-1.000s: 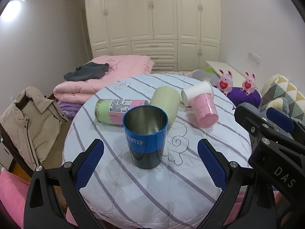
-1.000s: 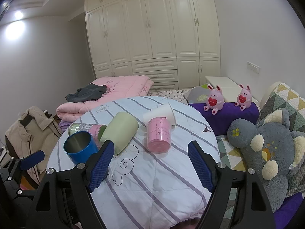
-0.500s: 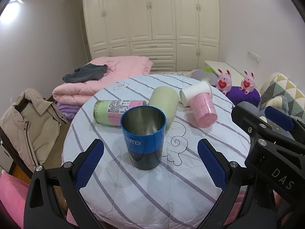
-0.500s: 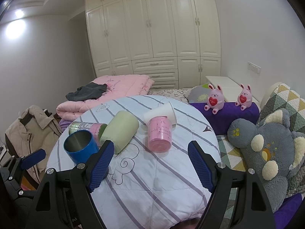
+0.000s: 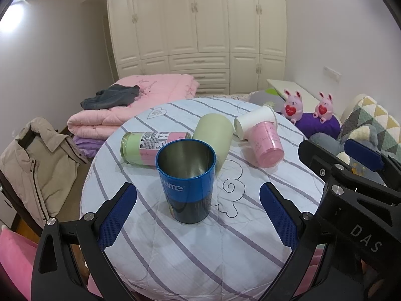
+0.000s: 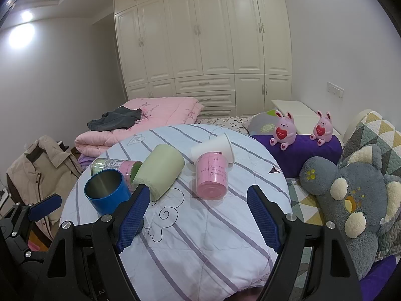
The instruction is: Flip cup upright
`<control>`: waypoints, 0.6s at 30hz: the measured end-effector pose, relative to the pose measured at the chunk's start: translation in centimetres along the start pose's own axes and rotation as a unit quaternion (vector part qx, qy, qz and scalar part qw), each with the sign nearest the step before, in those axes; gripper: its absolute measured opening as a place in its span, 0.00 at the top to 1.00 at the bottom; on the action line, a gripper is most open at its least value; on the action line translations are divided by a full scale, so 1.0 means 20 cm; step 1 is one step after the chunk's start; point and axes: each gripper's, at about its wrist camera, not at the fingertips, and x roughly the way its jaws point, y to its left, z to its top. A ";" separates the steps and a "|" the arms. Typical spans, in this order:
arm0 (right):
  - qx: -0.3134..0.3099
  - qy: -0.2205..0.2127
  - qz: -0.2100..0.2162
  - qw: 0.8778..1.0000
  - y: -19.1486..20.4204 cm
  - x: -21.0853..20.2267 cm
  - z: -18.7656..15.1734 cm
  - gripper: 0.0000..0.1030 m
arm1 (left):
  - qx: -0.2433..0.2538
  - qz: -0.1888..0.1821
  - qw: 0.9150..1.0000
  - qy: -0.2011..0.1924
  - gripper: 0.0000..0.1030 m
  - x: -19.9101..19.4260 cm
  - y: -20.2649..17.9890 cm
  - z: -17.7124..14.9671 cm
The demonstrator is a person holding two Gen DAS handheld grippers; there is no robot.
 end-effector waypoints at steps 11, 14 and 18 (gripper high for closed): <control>-0.001 0.001 0.000 1.000 0.00 0.01 0.00 0.21 | 0.012 -0.005 1.000 -0.013 0.03 -0.03 0.00 -0.02; -0.001 0.001 0.000 1.000 0.00 0.00 0.00 0.21 | 0.017 -0.003 1.000 -0.018 0.03 -0.04 0.00 -0.02; -0.001 0.001 0.000 1.000 0.00 0.00 0.00 0.21 | 0.018 -0.003 1.000 -0.018 0.03 -0.04 0.00 -0.02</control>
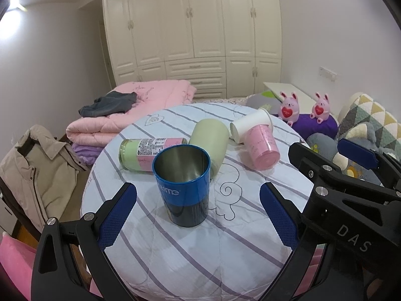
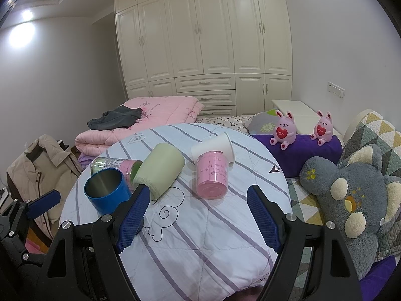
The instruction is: Flip cup upright
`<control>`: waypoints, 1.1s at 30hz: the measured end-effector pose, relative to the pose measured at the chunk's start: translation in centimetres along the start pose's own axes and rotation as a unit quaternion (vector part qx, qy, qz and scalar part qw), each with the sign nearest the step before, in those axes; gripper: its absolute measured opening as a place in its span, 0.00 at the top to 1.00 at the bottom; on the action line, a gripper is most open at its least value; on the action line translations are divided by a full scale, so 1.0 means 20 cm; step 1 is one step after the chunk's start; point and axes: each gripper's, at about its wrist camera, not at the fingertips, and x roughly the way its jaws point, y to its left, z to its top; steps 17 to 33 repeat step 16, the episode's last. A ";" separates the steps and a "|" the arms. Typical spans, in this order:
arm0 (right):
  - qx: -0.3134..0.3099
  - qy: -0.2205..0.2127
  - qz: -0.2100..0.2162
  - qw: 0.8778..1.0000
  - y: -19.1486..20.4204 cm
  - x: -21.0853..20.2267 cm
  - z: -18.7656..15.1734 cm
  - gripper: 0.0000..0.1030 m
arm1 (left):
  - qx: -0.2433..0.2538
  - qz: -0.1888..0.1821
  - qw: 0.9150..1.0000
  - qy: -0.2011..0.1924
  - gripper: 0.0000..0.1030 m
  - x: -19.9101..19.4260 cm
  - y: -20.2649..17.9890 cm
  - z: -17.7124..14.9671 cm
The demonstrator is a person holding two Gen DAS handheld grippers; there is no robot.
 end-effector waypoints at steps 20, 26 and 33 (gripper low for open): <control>-0.001 0.001 -0.002 1.000 0.00 0.01 -0.01 0.21 | -0.007 -0.011 1.000 0.017 0.03 0.04 0.04 -0.01; -0.001 0.001 -0.002 1.000 0.00 0.01 -0.01 0.21 | -0.007 -0.011 1.000 0.017 0.03 0.04 0.04 -0.01; -0.001 0.001 -0.002 1.000 0.00 0.01 -0.01 0.21 | -0.007 -0.011 1.000 0.017 0.03 0.04 0.04 -0.01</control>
